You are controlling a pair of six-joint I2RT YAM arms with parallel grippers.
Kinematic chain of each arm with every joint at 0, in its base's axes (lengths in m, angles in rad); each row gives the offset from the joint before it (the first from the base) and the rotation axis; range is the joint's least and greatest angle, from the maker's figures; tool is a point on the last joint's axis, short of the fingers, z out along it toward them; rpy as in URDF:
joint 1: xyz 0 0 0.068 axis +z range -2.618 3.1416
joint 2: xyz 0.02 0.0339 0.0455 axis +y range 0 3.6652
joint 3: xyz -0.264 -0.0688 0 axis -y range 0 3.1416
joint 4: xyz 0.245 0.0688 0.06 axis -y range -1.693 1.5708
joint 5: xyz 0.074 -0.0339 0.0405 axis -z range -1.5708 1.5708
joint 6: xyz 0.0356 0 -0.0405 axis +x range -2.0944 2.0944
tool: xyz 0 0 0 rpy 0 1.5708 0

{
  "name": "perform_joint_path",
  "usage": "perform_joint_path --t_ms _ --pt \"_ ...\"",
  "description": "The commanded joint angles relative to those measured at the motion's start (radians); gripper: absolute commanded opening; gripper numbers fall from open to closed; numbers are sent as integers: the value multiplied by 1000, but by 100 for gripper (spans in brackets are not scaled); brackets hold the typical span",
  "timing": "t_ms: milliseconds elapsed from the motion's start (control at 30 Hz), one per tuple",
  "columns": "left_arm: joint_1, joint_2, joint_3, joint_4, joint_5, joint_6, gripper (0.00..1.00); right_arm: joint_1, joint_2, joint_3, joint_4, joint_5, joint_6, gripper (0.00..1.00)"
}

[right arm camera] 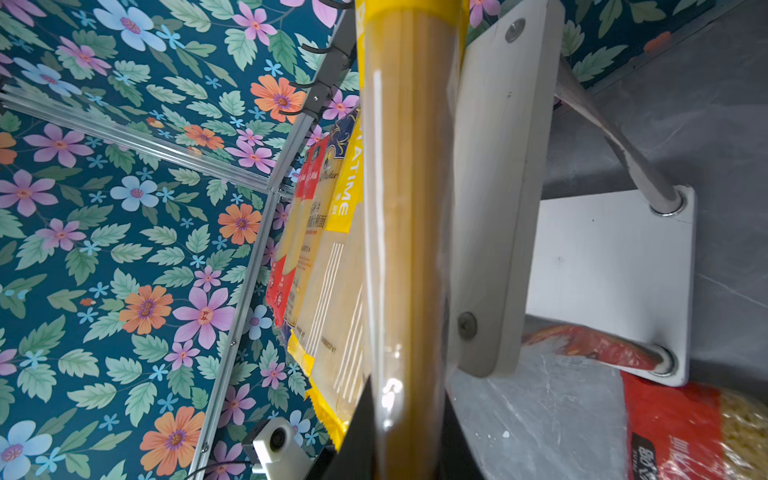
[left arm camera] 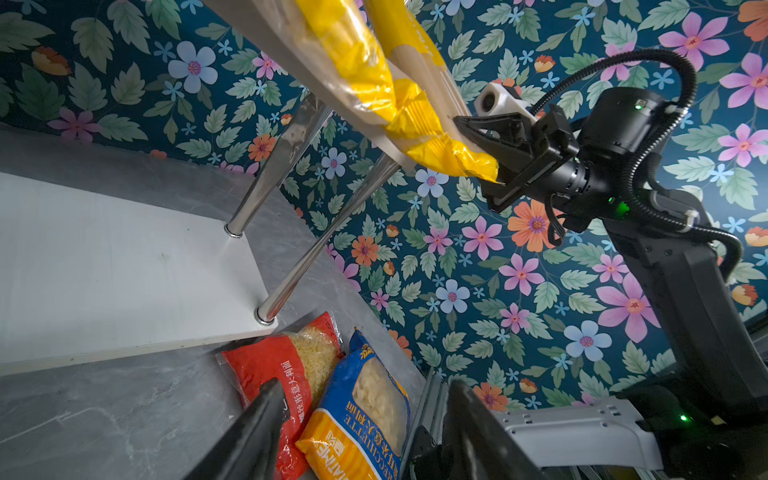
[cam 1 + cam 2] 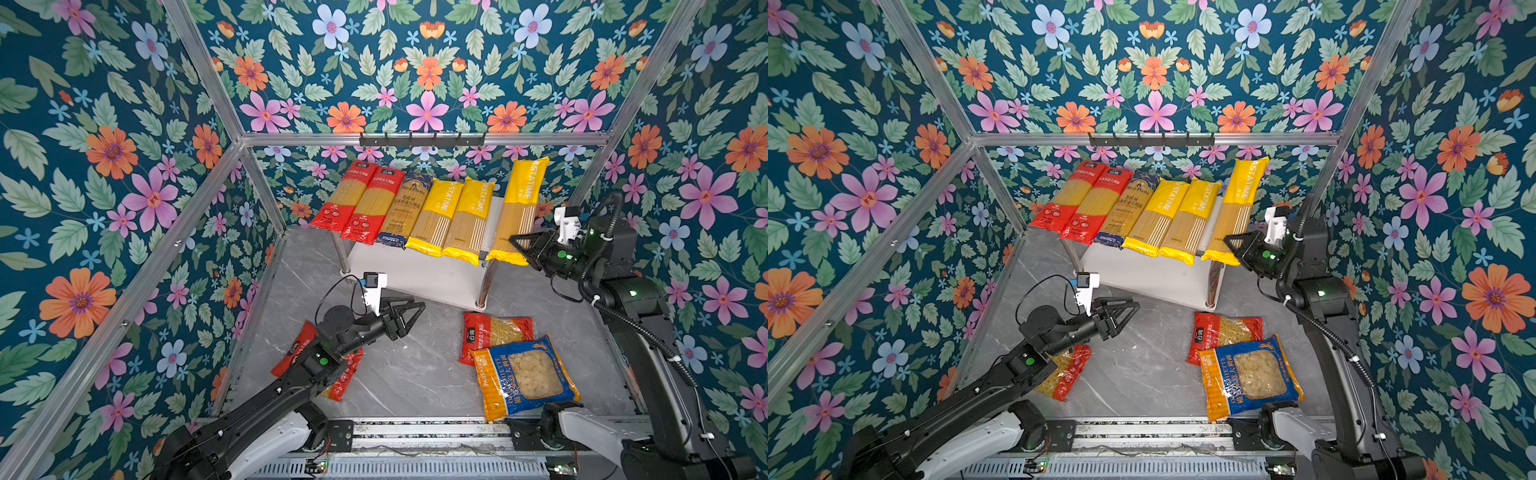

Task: Place and organize the pasta boxes and bags onto the shelf
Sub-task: 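Set the PASTATIME bag upright at the row's end and hold it there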

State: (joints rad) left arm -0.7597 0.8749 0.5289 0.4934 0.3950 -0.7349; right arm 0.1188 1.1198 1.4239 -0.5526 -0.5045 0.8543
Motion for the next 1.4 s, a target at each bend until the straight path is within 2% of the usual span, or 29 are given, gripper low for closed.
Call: perform_joint_path --t_ms 0,233,333,400,900,1033,1267,1367 --pt "1 -10 3 31 -2 3 65 1 21 12 155 -71 39 0" --pt "-1 -2 6 39 5 2 65 2 58 35 77 -84 50 1" --pt "0 2 12 40 11 3 65 -2 88 69 19 -103 33 24" --pt "0 1 14 36 11 7 65 -14 92 81 -6 -100 23 32" --pt "0 -2 11 36 11 5 65 -73 107 166 -191 0 -105 47" --pt "0 -1 10 37 11 4 65 -73 133 164 -175 3 -119 44" --pt "0 -1 10 39 11 3 65 -73 159 148 -124 -58 -108 15" --pt "0 3 11 43 13 5 65 -73 158 138 -116 -76 -102 7"
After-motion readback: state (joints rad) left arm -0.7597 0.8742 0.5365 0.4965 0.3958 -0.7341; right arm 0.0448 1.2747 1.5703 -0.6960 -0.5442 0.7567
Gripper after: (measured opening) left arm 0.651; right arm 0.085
